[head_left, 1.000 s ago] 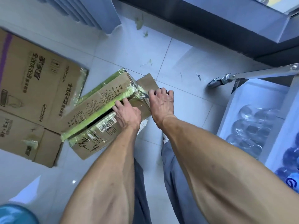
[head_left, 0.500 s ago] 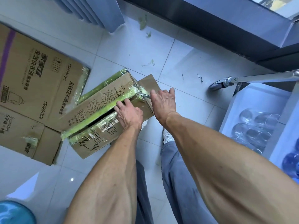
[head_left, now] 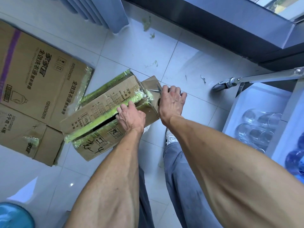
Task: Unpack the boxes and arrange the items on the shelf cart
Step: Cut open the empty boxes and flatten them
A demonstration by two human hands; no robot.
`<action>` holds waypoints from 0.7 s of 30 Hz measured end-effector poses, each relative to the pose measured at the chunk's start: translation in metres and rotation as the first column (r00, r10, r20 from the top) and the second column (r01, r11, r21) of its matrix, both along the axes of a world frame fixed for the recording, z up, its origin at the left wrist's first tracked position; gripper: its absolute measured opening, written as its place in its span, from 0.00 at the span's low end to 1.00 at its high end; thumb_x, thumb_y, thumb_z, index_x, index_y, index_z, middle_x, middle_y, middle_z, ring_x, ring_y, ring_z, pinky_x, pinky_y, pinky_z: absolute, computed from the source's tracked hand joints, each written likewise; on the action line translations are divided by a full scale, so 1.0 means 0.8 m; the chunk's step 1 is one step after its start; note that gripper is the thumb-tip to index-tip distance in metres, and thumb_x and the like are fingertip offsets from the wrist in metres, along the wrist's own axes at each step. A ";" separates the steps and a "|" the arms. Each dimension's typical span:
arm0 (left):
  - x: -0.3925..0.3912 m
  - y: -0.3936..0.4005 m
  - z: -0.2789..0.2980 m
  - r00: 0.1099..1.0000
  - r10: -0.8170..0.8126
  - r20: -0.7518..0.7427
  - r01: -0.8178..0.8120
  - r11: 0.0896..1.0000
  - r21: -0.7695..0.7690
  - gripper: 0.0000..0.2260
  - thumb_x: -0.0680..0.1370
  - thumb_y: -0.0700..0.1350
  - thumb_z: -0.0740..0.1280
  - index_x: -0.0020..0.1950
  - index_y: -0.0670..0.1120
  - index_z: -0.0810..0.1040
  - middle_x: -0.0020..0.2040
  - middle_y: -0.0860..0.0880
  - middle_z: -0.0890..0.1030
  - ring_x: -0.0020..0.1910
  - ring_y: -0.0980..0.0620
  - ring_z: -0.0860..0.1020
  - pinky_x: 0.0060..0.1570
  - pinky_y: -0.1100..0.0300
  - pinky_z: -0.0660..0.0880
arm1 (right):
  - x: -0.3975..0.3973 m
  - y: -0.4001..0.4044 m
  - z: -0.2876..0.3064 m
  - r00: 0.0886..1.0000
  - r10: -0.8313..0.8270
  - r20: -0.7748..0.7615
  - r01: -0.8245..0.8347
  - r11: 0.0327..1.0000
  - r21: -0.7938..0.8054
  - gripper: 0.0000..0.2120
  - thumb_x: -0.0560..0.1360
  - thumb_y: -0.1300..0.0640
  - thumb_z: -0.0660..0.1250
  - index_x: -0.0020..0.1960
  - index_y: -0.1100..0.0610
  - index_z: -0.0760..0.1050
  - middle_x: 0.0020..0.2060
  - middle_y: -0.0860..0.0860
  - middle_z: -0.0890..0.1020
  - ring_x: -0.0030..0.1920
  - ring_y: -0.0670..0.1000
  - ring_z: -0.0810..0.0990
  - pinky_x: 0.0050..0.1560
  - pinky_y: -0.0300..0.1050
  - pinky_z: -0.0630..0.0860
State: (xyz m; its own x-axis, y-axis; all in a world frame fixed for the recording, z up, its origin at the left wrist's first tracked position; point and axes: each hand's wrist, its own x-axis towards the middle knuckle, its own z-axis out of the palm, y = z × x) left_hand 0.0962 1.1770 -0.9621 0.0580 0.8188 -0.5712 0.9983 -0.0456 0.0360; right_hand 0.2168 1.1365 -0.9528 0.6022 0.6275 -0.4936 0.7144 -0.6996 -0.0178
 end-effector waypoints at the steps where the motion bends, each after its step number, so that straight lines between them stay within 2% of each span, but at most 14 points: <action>1: -0.003 -0.001 0.002 1.000 -0.003 -0.014 0.003 1.000 -0.010 0.14 0.71 0.43 0.66 0.56 0.45 0.76 0.56 0.42 0.75 0.60 0.43 0.70 0.58 0.49 0.69 | 0.000 -0.002 -0.001 0.990 -0.140 -0.003 0.140 0.990 -0.001 0.16 0.74 0.64 0.59 0.61 0.55 0.69 0.56 0.55 0.75 0.58 0.58 0.71 0.57 0.53 0.64; 3: -0.011 -0.005 0.007 1.000 0.016 -0.018 -0.017 1.000 -0.025 0.14 0.69 0.42 0.66 0.55 0.46 0.77 0.55 0.43 0.74 0.59 0.43 0.70 0.58 0.49 0.69 | 0.001 -0.006 0.001 0.925 -0.379 -0.014 0.379 0.925 -0.015 0.15 0.75 0.63 0.59 0.61 0.55 0.70 0.56 0.55 0.75 0.58 0.57 0.71 0.56 0.51 0.64; 5: -0.019 -0.011 0.013 0.999 0.037 0.022 -0.036 0.999 -0.024 0.12 0.69 0.40 0.66 0.52 0.46 0.78 0.54 0.43 0.73 0.59 0.44 0.69 0.58 0.49 0.70 | 0.000 -0.013 0.007 0.871 -0.491 -0.033 0.490 0.871 -0.015 0.15 0.74 0.60 0.62 0.61 0.56 0.70 0.55 0.55 0.75 0.58 0.57 0.71 0.55 0.51 0.64; 8: -0.028 -0.025 0.025 0.997 0.012 0.082 -0.009 0.999 -0.035 0.11 0.72 0.36 0.63 0.51 0.46 0.75 0.55 0.44 0.72 0.58 0.44 0.69 0.58 0.49 0.72 | -0.007 -0.023 0.018 0.865 -0.500 -0.044 0.502 0.864 0.039 0.14 0.74 0.56 0.63 0.59 0.56 0.70 0.54 0.55 0.76 0.57 0.57 0.71 0.53 0.50 0.63; 10: -0.037 -0.033 0.031 0.994 -0.012 0.108 0.015 0.999 -0.035 0.09 0.74 0.37 0.63 0.53 0.46 0.74 0.55 0.44 0.74 0.57 0.45 0.70 0.56 0.50 0.72 | -0.013 -0.025 0.027 0.870 -0.491 -0.052 0.493 0.866 0.080 0.13 0.75 0.54 0.63 0.58 0.56 0.69 0.53 0.55 0.76 0.56 0.58 0.72 0.54 0.50 0.64; 14: -0.057 -0.032 0.034 0.985 0.045 0.166 -0.042 0.999 -0.026 0.20 0.70 0.35 0.63 0.61 0.46 0.72 0.56 0.44 0.74 0.57 0.45 0.70 0.51 0.53 0.69 | -0.034 -0.027 0.039 0.877 -0.476 -0.069 0.481 0.871 0.100 0.14 0.75 0.52 0.63 0.58 0.56 0.70 0.54 0.56 0.76 0.57 0.58 0.72 0.56 0.52 0.66; 18: -0.099 -0.011 0.020 0.985 0.122 0.122 -0.120 0.993 -0.021 0.21 0.71 0.34 0.65 0.63 0.46 0.71 0.61 0.42 0.71 0.58 0.44 0.72 0.56 0.50 0.71 | -0.076 -0.035 0.043 0.810 -0.573 -0.123 0.581 0.813 0.043 0.16 0.75 0.52 0.62 0.61 0.58 0.68 0.55 0.57 0.76 0.58 0.59 0.73 0.58 0.52 0.66; 21: -0.155 0.005 -0.004 0.990 0.120 0.075 -0.117 0.992 -0.039 0.27 0.71 0.35 0.68 0.68 0.46 0.66 0.66 0.40 0.67 0.62 0.40 0.72 0.62 0.43 0.72 | -0.122 -0.046 0.035 0.694 -0.701 -0.164 0.709 0.705 -0.014 0.18 0.76 0.52 0.62 0.63 0.59 0.68 0.56 0.59 0.77 0.58 0.60 0.76 0.59 0.52 0.71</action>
